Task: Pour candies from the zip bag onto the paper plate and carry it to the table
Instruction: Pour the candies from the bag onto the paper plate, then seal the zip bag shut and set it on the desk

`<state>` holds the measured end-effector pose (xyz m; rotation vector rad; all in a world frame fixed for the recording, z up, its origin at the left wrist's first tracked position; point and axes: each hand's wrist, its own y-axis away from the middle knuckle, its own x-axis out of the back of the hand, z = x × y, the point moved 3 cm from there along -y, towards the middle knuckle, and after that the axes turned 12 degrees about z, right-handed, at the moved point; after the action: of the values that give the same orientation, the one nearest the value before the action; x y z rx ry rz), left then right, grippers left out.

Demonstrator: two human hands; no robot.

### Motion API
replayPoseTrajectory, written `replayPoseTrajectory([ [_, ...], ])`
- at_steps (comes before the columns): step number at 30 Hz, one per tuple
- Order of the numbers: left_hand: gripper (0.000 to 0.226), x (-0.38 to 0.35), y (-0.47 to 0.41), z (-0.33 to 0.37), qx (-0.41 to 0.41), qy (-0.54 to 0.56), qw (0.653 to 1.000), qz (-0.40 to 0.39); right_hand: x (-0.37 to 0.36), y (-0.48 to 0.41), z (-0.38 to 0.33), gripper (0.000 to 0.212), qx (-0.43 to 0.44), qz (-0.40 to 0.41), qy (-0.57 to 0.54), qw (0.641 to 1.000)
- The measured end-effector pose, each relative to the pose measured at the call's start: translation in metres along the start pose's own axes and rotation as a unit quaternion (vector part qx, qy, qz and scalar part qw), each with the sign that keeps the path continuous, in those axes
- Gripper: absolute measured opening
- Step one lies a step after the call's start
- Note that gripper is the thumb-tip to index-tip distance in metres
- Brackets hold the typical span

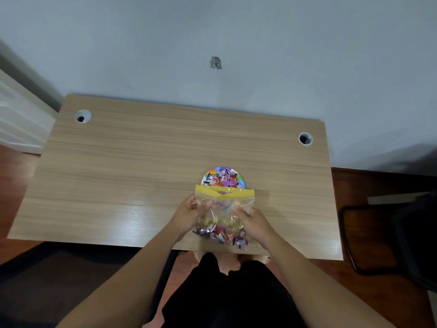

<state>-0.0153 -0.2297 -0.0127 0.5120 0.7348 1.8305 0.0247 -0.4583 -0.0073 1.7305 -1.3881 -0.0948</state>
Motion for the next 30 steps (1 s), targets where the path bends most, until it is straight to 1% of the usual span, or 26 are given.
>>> replayPoseTrajectory([
  [1, 0.016, 0.000, 0.002, 0.000, 0.002, 0.001, 1.000, -0.006, 0.000, 0.002, 0.000, 0.043, 0.003, -0.001, -0.006, 1.000],
  [3, 0.022, 0.002, 0.006, -0.001, 0.009, 0.010, 0.999, -0.036, 0.001, 0.001, 0.004, 0.036, 0.000, -0.005, -0.016, 1.000],
  [5, 0.032, 0.007, 0.008, -0.004, 0.016, 0.007, 0.998, -0.065, 0.001, 0.001, 0.009, 0.026, -0.002, -0.034, -0.035, 0.999],
  [7, 0.036, 0.014, 0.009, -0.011, 0.019, -0.008, 0.997, -0.073, 0.002, 0.005, 0.011, 0.020, -0.008, -0.067, -0.049, 0.997],
  [9, 0.036, 0.022, 0.008, -0.017, 0.020, -0.012, 0.997, -0.072, 0.002, 0.004, 0.015, 0.021, -0.001, -0.069, -0.062, 0.996],
  [12, 0.037, 0.028, 0.008, -0.018, 0.000, -0.011, 0.997, -0.073, 0.004, 0.008, 0.009, 0.025, 0.017, -0.061, -0.078, 0.995],
  [14, 0.038, 0.029, 0.008, -0.015, -0.020, -0.009, 0.997, -0.074, 0.004, 0.006, 0.007, 0.022, 0.027, -0.053, -0.083, 0.995],
  [18, 0.029, 0.039, 0.006, -0.006, -0.051, -0.018, 0.997, -0.056, 0.009, 0.005, 0.000, 0.026, 0.051, -0.041, -0.054, 0.996],
  [22, 0.023, 0.046, 0.007, 0.007, -0.090, -0.037, 0.995, -0.033, 0.019, 0.008, -0.014, 0.024, 0.082, -0.082, -0.004, 0.993],
  [25, 0.017, 0.046, 0.011, 0.024, -0.119, -0.015, 0.993, -0.020, 0.025, 0.003, -0.030, 0.020, 0.113, -0.096, -0.004, 0.989],
  [28, 0.029, 0.050, 0.011, 0.040, -0.148, 0.005, 0.989, -0.008, 0.028, 0.000, -0.051, 0.027, 0.139, -0.062, -0.004, 0.988],
  [29, 0.029, 0.052, 0.011, 0.044, -0.159, 0.007, 0.987, -0.007, 0.031, -0.002, -0.058, 0.026, 0.146, -0.057, -0.011, 0.988],
  [30, 0.021, 0.054, 0.011, 0.048, -0.164, 0.008, 0.986, 0.000, 0.033, -0.001, -0.065, 0.025, 0.146, -0.052, -0.015, 0.988],
])
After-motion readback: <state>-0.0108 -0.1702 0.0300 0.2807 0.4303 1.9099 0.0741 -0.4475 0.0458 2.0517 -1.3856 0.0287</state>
